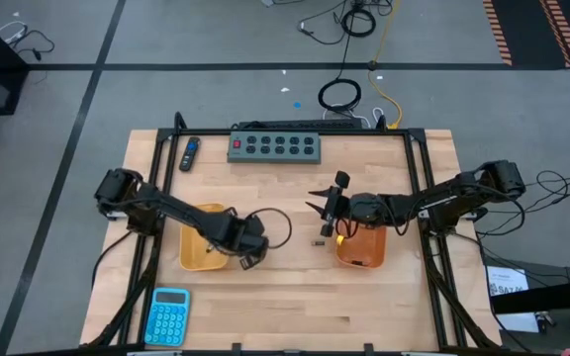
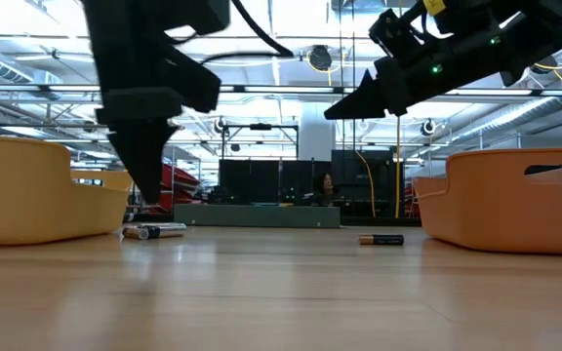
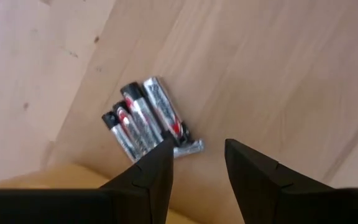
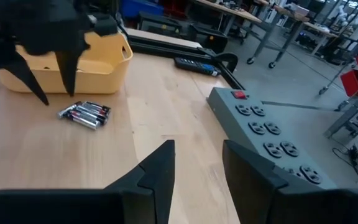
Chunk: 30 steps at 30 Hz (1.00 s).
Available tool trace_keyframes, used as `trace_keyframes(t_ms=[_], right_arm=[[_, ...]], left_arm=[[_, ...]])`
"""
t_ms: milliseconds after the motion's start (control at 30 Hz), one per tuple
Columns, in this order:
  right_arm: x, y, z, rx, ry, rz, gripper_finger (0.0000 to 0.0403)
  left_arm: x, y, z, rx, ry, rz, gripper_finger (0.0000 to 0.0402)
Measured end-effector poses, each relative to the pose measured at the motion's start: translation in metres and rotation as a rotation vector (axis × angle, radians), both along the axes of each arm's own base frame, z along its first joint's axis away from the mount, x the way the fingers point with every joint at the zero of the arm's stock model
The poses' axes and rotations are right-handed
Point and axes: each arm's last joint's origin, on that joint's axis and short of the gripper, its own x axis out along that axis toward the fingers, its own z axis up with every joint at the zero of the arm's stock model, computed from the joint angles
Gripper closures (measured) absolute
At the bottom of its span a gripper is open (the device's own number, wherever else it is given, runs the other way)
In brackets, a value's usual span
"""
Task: Sort batteries
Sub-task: Put the silver battery into the yellow bin
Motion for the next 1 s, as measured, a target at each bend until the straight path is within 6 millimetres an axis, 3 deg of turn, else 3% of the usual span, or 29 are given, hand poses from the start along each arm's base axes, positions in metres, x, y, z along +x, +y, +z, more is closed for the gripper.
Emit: trace_keyframes(t_ms=[467,1000], right_arm=[[-0.001,0.000,-0.004,0.013,0.038,-0.004,0.0277],[-0.001,0.000,-0.004,0.018,0.031,-0.004,0.0277]], left_arm=[[0.010,0.040,-0.001,-0.193,0.011,0.145,0.0247],[0.019,0.036,-0.030,-0.124,0.068,0.087,0.0246]])
